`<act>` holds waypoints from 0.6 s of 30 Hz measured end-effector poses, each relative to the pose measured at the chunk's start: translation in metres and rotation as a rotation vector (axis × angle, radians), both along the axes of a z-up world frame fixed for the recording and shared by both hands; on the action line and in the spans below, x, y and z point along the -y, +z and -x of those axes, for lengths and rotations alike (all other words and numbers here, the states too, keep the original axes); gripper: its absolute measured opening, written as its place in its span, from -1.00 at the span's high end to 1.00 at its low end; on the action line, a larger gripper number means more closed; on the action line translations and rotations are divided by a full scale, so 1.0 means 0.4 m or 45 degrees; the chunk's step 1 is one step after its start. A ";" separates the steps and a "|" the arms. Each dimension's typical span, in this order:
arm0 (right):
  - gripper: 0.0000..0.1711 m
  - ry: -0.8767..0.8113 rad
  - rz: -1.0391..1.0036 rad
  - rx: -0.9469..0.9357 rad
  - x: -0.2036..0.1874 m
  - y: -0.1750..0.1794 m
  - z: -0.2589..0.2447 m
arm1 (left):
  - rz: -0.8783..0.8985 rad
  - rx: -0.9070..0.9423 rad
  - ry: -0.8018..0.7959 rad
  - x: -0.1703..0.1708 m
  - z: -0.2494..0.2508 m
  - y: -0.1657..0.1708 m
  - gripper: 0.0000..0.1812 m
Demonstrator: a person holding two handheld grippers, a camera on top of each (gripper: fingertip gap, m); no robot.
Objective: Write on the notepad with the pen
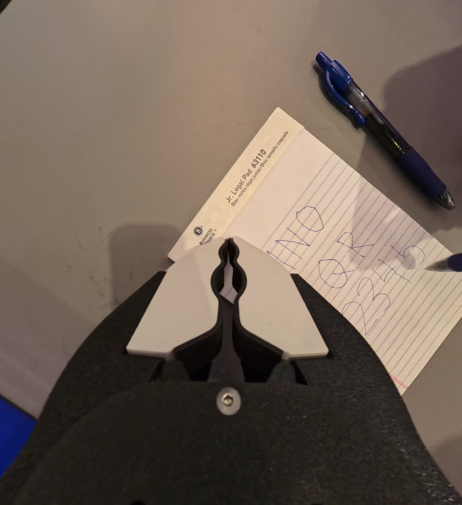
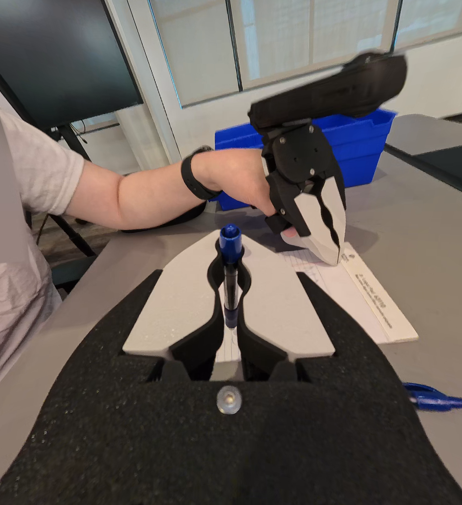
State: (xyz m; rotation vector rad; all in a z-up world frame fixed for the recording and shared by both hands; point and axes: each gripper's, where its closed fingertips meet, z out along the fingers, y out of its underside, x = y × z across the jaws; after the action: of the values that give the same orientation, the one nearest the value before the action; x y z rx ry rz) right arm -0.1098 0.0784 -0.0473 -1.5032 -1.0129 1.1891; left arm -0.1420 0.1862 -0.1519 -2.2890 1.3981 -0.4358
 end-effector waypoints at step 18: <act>0.95 -0.184 -0.057 0.025 -0.055 -0.010 -0.018 | 0.000 -0.004 -0.001 0.000 0.000 0.000 1.00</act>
State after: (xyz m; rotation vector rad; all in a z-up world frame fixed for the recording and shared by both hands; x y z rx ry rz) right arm -0.1026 0.1005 -0.0514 -1.5288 -0.9218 1.0456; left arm -0.1419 0.1862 -0.1518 -2.2903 1.4003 -0.4330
